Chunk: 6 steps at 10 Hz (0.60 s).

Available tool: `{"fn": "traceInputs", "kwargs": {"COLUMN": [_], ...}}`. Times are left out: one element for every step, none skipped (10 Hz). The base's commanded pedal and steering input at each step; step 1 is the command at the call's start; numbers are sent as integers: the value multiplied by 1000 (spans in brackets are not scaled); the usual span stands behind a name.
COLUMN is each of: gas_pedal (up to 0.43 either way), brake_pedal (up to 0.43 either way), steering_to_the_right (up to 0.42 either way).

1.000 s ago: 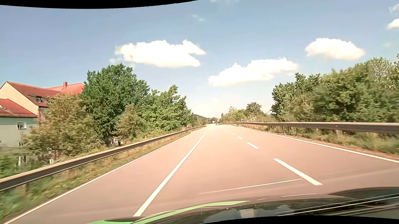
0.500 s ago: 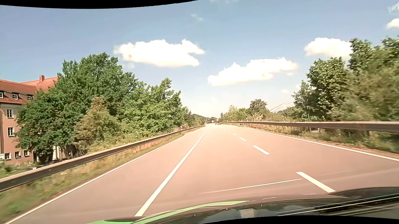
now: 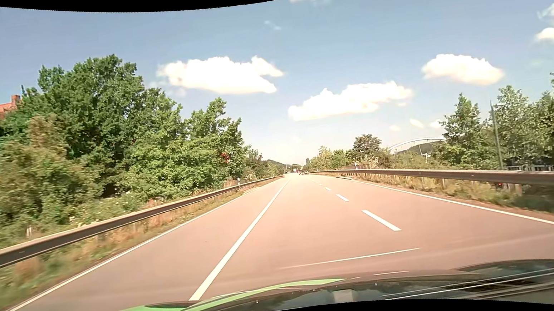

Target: Follow the waypoints while adhering to traffic rules and regulations

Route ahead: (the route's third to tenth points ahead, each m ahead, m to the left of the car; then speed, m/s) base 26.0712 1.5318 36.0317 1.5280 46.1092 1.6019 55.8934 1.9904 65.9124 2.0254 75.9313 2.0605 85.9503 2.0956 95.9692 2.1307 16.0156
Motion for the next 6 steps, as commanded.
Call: {"fn": "traceInputs", "kwargs": {"gas_pedal": [150, 150, 157, 157, 169, 169], "brake_pedal": [0, 0, 0, 0, 0, 0], "steering_to_the_right": [0, 0, 0, 0, 0, 0]}}
